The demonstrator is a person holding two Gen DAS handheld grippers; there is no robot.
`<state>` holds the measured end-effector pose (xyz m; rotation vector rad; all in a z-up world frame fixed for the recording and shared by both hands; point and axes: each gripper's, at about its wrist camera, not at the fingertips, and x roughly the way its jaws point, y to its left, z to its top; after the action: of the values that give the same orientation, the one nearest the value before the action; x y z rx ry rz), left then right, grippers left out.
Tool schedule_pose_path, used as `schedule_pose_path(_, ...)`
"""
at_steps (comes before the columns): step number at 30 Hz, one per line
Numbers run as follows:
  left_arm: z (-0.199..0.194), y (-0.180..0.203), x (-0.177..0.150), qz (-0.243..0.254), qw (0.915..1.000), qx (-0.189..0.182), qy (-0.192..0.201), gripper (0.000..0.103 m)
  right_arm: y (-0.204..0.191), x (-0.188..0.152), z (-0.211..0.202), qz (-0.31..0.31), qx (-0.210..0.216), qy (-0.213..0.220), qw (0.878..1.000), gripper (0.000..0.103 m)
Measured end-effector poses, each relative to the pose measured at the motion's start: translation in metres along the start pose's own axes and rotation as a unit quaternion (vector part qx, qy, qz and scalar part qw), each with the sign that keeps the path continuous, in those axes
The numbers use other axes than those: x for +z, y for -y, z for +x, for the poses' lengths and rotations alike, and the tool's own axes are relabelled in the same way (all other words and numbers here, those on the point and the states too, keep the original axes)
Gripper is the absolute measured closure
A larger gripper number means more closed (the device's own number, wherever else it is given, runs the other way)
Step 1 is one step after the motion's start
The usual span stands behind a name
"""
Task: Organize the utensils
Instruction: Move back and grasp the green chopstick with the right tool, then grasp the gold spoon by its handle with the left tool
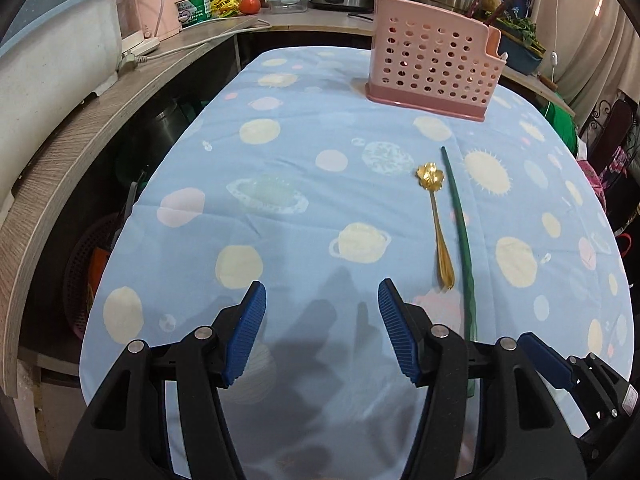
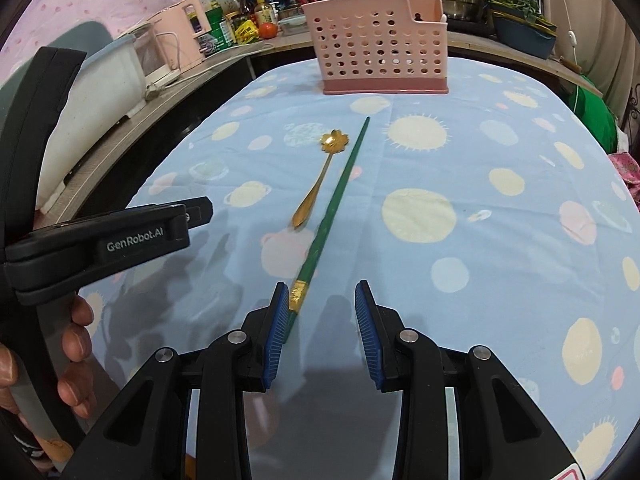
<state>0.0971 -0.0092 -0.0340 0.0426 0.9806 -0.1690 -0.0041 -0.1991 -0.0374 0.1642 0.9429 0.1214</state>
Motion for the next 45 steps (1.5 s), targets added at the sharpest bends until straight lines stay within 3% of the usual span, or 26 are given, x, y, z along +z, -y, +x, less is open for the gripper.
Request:
schedule_pose_path(11, 0.003, -0.003, -0.010, 0.002, 0.9999, 0.002, -0.011, 0.045, -0.013, -0.006, 0.013, -0.019, -0.012, -0.007, 1.000, 0.070)
schedule_pose_path(14, 0.003, -0.003, -0.011, 0.002, 0.9999, 0.002, -0.011, 0.043, -0.014, -0.007, 0.013, -0.026, -0.023, -0.005, 0.999, 0.076)
schedule_pose_path(19, 0.002, 0.000, -0.010, 0.003, 0.9999, 0.000, -0.012, 0.041, -0.006, -0.006, 0.013, -0.019, -0.036, -0.005, 0.999, 0.094)
schedule_pose_path(34, 0.008, 0.013, -0.006, -0.001, 0.9995, -0.021, -0.023, 0.032, 0.034, 0.005, 0.006, 0.043, -0.053, 0.008, 0.998, 0.096)
schedule_pose_path(45, 0.028, 0.053, 0.009, 0.012, 0.9977, -0.058, -0.034, 0.032, 0.053, 0.014, 0.003, 0.067, -0.050, 0.013, 0.996, 0.096)
